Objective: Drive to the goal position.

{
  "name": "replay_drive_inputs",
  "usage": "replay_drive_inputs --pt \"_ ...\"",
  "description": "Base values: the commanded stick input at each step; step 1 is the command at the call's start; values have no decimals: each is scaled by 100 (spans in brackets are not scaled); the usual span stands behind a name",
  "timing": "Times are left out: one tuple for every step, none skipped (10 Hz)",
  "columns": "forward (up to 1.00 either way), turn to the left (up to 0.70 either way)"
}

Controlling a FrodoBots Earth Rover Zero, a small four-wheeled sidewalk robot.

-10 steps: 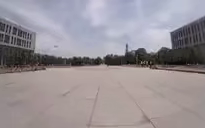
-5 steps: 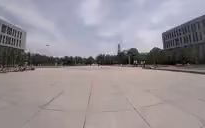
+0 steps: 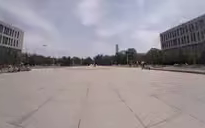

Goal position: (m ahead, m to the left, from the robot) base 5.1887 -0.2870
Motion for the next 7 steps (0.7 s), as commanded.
replay_drive_inputs --pt "100 0" --pt "100 0" --pt "100 0" --pt "100 0" --pt "100 0" --pt "100 5" --pt "100 13"
